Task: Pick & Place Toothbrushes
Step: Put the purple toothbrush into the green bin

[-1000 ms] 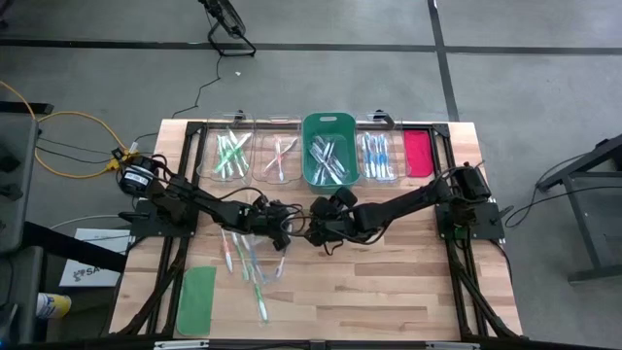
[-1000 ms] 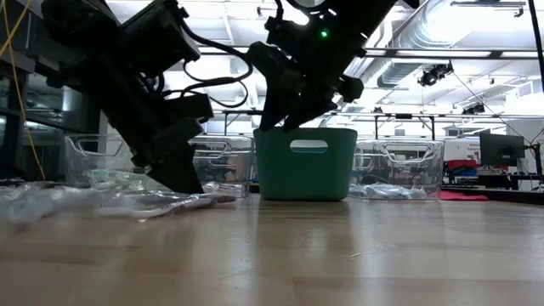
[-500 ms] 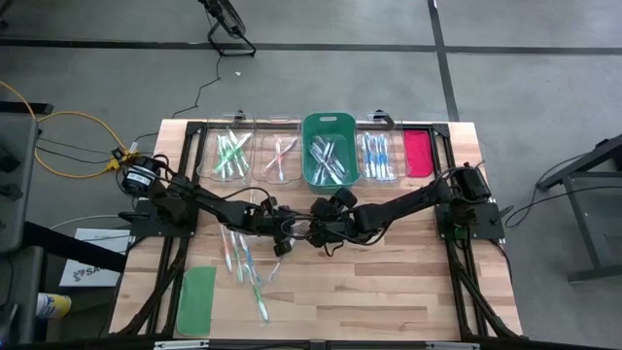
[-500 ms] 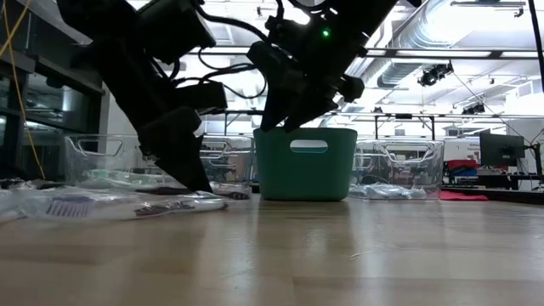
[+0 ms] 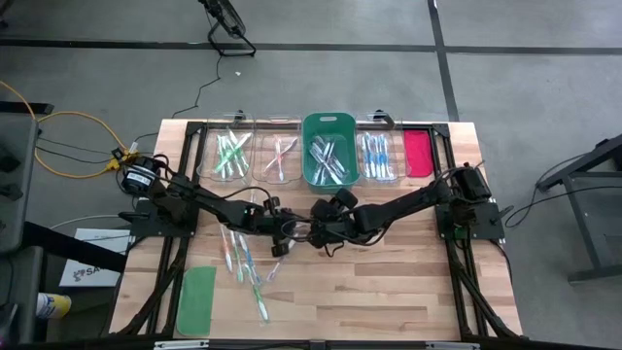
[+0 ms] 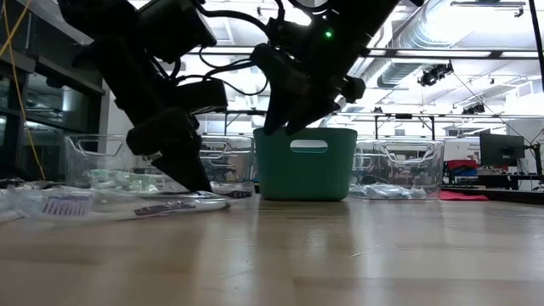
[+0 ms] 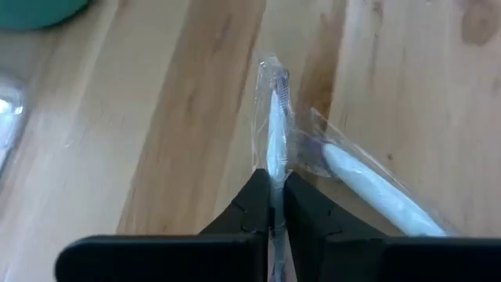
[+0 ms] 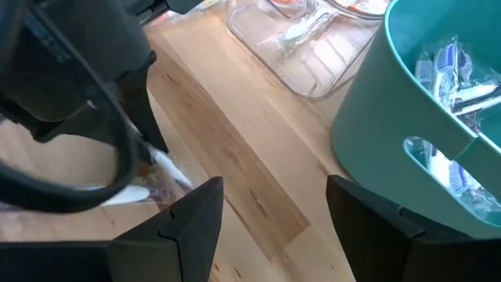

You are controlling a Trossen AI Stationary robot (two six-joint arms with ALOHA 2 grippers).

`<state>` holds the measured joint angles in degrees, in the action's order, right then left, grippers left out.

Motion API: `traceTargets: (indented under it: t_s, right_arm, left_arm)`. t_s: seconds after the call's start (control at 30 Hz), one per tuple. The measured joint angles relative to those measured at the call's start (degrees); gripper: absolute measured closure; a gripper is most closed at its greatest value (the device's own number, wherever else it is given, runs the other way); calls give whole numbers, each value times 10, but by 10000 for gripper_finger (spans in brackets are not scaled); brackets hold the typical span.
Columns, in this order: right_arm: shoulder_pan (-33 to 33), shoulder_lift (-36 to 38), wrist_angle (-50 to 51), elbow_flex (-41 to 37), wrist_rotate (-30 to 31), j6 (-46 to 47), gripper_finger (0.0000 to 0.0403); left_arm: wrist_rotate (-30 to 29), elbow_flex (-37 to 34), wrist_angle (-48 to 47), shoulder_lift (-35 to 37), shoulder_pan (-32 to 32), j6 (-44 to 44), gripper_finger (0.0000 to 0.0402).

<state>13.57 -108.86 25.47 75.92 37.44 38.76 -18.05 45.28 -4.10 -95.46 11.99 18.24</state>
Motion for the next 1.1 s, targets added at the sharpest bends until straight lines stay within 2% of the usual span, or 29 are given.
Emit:
traceTargets:
  t_s: [0.23, 0.4, 0.5, 0.77, 0.93, 1.1]
  right_arm:
    - [12, 0, 27, 0, -1, 0, 182]
    - [43, 26, 64, 0, 1, 29, 182]
    - [75, 45, 69, 0, 38, 34, 182]
    - [144, 49, 63, 0, 208, 18, 182]
    - [153, 49, 26, 0, 227, 10, 182]
    - [140, 46, -89, 0, 226, -116, 182]
  left_arm:
    - [16, 0, 0, 0, 0, -19, 387]
    - [24, 2, 7, 21, 0, -49, 387]
    - [25, 1, 17, 53, 0, -83, 387]
    - [31, 1, 109, 171, 0, -247, 387]
    - [59, 1, 174, 234, 0, -352, 387]
    - [152, 1, 275, 253, 0, -414, 387]
